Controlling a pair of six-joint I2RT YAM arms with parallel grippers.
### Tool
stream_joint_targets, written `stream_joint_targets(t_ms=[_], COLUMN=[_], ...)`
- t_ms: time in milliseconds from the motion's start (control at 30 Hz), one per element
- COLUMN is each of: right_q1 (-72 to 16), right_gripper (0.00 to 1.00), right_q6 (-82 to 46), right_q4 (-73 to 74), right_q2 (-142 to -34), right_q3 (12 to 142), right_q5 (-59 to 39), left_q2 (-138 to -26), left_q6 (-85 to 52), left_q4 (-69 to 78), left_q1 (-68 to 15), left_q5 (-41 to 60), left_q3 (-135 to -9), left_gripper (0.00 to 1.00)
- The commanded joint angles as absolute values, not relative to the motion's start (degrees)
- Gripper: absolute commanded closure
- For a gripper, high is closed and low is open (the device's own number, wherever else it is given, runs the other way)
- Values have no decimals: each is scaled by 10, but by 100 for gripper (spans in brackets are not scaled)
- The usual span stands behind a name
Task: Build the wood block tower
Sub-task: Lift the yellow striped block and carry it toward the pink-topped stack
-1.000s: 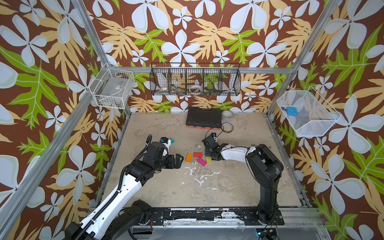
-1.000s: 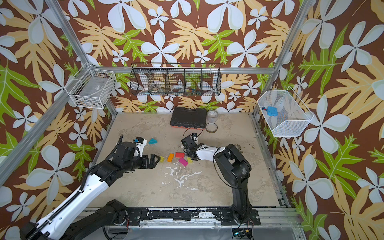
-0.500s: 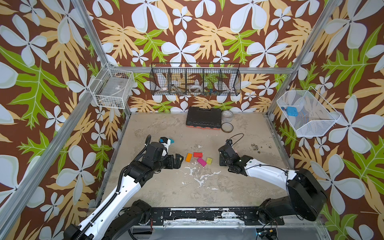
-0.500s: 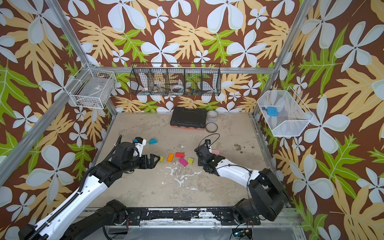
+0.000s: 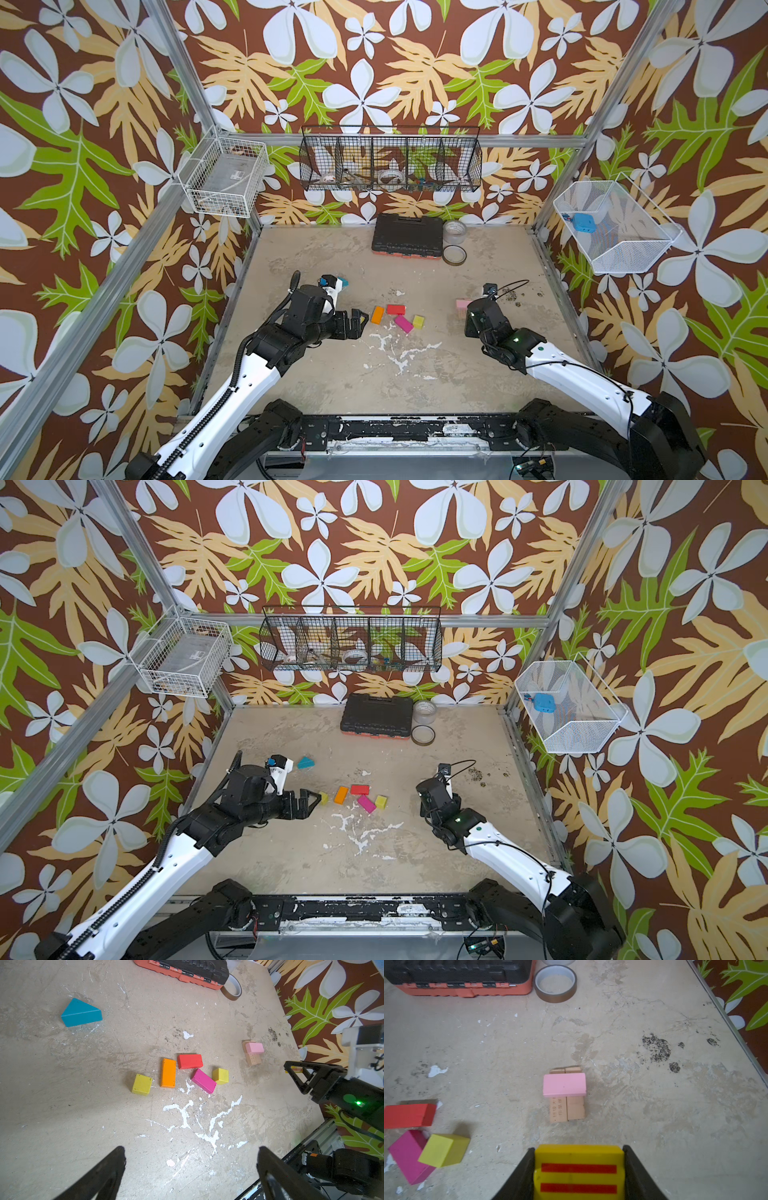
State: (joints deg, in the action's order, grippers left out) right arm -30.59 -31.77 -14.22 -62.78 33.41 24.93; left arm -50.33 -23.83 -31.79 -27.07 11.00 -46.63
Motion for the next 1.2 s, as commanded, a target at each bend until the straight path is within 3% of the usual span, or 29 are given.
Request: stream_joint_targets(t_ms=[0, 100, 333, 1167], right_q1=[-276, -243, -171, -182], right_gripper=[72, 66, 75, 73], right_q6=[-273, -260, -259, -261], right_q4=[-105, -89, -88, -76], right_q2=[-631, -636, -712, -732], right_q3=[327, 321, 335, 362], right_q5=[186, 140, 44, 75], left_q2=[-500, -500, -496, -505], left_q6=[-232, -231, -233, -234], left_q4=[-305, -304, -305, -307], left_q1=[-271, -271, -271, -271], left_q5=[123, 125, 121, 115], left_q3=[-466, -466, -466, -467], left_gripper=[0, 0, 0, 0])
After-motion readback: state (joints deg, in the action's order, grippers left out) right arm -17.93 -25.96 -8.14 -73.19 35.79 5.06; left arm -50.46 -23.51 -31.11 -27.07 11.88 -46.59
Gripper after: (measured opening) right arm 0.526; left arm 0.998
